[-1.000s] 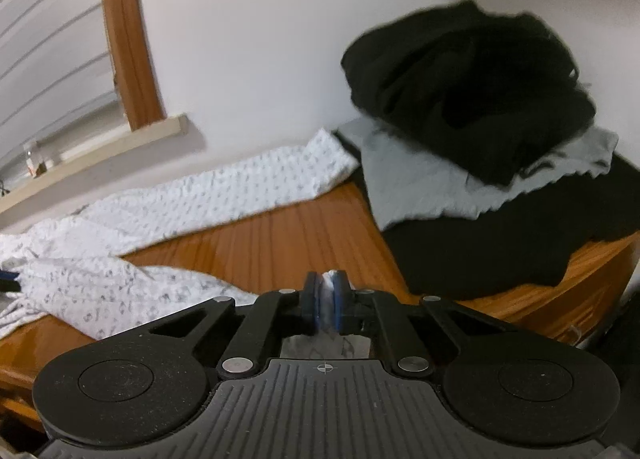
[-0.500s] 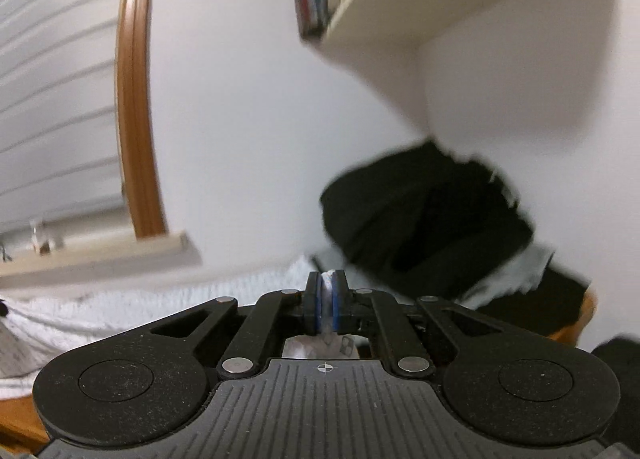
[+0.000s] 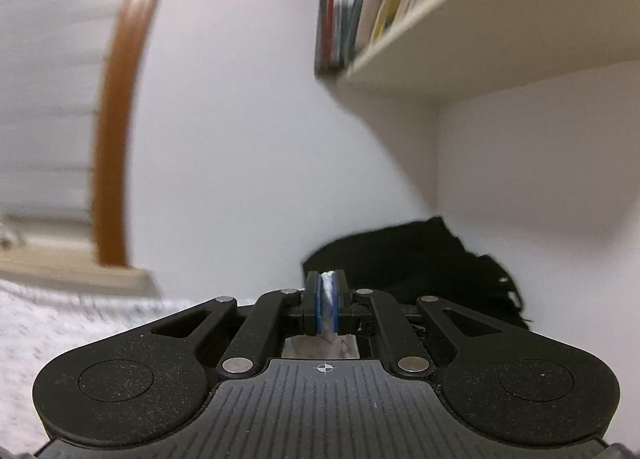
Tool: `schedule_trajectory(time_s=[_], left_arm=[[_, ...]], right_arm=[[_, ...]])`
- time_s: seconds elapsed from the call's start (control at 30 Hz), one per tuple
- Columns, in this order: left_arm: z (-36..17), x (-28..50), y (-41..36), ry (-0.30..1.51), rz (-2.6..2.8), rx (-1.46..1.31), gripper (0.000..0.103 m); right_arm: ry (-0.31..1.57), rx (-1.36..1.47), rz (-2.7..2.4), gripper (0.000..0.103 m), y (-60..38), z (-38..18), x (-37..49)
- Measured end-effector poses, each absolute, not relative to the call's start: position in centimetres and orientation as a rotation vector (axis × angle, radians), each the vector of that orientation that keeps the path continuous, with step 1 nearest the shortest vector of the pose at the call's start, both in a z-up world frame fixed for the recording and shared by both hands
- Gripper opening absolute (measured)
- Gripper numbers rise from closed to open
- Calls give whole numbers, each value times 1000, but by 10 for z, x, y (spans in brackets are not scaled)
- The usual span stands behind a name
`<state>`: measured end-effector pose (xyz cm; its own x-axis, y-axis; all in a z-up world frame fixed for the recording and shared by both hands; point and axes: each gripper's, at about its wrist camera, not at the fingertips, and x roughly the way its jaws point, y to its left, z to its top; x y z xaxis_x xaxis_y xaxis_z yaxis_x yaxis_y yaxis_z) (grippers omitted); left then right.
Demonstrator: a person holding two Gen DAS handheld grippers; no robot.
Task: Fold clothes
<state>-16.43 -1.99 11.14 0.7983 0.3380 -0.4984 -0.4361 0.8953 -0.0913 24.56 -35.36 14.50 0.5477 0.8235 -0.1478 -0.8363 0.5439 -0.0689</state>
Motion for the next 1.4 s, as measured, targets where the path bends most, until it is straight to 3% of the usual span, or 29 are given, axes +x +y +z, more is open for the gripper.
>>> schedule_trajectory(time_s=[0.1, 0.13, 0.17, 0.3, 0.37, 0.5, 0.57, 0.63, 0.73, 0.83, 0.9, 0.97, 1.07, 1.27, 1.4], left_arm=[[77, -146, 6, 569, 513, -267, 10], [72, -148, 7, 570, 519, -278, 15], [69, -150, 6, 568, 521, -281, 20], [64, -159, -3, 576, 524, -254, 21], [66, -170, -11, 574, 515, -243, 37], [66, -196, -24, 564, 526, -234, 43], [69, -212, -28, 561, 546, -237, 55], [74, -228, -40, 545, 562, -238, 60], [81, -247, -65, 516, 568, -240, 60], [81, -249, -99, 518, 537, -213, 53], [79, -246, -124, 531, 510, -182, 37], [73, -240, -145, 552, 463, -166, 16], [60, -233, -170, 578, 385, -147, 7], [46, -226, -198, 626, 307, -107, 9], [35, -225, -201, 660, 304, -93, 19]], right_arm=[[187, -188, 977, 23, -313, 118, 252], [208, -193, 999, 28, -309, 110, 249], [234, -193, 1014, 29, -309, 101, 246], [359, -216, 1069, 29, -321, 65, 228], [404, -233, 1103, 29, -327, 49, 216], [449, -265, 1129, 29, -335, 25, 203], [432, -271, 1106, 29, -338, 23, 199], [415, -277, 1084, 29, -342, 21, 196], [386, -285, 1145, 29, -330, 26, 175], [384, -286, 1233, 29, -315, 29, 147], [389, -299, 1275, 29, -302, 28, 130], [401, -317, 1293, 29, -289, 27, 119], [425, -343, 1268, 29, -274, 24, 114], [449, -344, 1246, 33, -273, 20, 118], [445, -337, 1252, 34, -275, 19, 119]])
